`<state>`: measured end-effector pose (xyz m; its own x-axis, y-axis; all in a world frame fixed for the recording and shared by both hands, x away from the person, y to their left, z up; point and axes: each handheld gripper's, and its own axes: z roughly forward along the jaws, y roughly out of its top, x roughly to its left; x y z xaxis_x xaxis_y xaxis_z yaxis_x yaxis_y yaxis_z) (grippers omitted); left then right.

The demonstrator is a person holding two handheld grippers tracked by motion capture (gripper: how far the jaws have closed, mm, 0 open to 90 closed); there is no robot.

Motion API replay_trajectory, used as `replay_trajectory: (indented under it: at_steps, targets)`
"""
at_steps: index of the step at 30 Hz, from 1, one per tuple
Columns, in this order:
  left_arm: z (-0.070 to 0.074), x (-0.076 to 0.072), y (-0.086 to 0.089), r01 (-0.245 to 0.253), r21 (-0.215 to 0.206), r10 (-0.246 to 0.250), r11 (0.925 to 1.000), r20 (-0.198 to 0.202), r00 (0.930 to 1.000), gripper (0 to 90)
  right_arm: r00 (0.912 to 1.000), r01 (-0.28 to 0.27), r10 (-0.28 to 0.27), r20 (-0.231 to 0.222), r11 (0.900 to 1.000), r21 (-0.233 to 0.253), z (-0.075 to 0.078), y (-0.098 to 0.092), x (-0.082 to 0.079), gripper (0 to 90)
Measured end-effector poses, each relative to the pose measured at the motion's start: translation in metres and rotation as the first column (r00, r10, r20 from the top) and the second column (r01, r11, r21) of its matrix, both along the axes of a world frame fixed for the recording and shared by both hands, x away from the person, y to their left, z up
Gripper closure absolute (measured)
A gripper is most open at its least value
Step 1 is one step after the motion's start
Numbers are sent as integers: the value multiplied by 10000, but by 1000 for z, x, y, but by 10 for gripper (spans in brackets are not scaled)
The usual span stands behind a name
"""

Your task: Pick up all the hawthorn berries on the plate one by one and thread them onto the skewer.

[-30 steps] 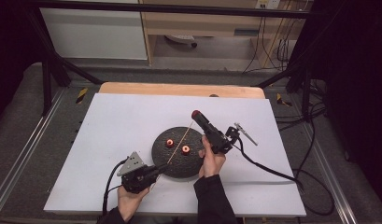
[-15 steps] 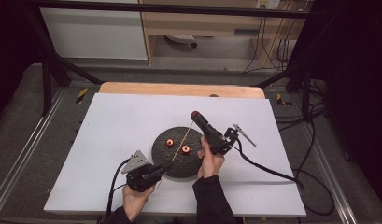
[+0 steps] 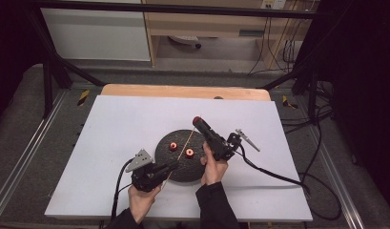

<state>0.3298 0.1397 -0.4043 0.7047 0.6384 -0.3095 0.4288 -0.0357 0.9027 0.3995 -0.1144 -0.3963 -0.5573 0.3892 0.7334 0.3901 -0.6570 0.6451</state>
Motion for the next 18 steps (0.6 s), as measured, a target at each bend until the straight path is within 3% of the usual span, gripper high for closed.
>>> replay_trajectory:
  at_steps: [18]
  targets:
    - [8,16,-4,157,57,-157,9999,95,9998,879,9986,-523,525,14,9962,-701,-11,7,-15,632]
